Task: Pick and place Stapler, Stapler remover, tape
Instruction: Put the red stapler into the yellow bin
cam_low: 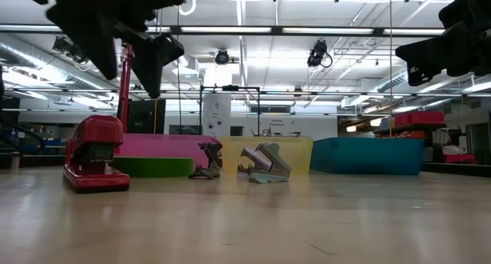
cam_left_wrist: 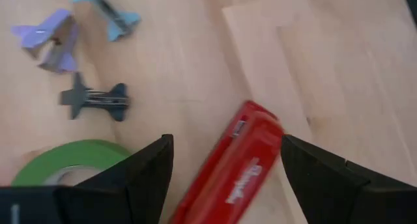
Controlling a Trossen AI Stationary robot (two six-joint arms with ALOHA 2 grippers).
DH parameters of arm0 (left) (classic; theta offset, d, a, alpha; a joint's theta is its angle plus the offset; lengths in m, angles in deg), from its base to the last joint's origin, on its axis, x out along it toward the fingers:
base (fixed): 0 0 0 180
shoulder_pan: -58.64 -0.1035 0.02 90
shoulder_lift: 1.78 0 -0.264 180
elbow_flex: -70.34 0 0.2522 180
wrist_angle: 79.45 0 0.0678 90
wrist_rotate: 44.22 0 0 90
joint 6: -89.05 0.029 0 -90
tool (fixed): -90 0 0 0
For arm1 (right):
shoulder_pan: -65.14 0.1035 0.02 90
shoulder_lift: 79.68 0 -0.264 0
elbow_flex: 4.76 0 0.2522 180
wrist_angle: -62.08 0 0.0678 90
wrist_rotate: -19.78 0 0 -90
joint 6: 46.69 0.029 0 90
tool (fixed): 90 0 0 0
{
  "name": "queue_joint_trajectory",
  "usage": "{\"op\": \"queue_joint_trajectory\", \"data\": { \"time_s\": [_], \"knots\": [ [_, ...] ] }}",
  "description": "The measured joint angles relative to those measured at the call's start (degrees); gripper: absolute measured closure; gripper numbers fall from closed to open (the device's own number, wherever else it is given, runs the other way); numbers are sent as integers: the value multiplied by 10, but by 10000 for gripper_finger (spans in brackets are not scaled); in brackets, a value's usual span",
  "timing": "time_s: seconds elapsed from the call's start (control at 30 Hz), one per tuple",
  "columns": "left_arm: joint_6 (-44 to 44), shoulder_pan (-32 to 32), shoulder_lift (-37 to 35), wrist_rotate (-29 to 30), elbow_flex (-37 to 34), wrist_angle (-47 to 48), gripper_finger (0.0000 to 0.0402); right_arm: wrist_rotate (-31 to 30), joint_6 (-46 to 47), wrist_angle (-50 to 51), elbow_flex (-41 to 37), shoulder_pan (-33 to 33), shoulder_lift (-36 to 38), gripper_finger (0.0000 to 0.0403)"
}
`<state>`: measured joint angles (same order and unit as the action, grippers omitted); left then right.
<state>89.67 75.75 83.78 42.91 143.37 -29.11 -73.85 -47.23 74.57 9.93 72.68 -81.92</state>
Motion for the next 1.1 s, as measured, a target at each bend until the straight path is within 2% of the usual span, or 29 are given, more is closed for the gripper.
{"op": "queue_joint_trajectory", "data": {
  "time_s": [0.27,0.43,0.7,0.87,1.1],
  "knots": [
    [4,46,0,-1,0,4,115,0,0,0,0,0,0,385],
    [47,60,0,3,0,11,115,0,0,0,0,0,0,385],
    [115,66,0,21,0,11,115,0,0,0,0,0,0,385],
    [126,65,0,55,0,15,115,0,0,0,0,0,0,385],
    [151,65,0,57,0,27,115,0,0,0,0,0,0,385]
  ]
}}
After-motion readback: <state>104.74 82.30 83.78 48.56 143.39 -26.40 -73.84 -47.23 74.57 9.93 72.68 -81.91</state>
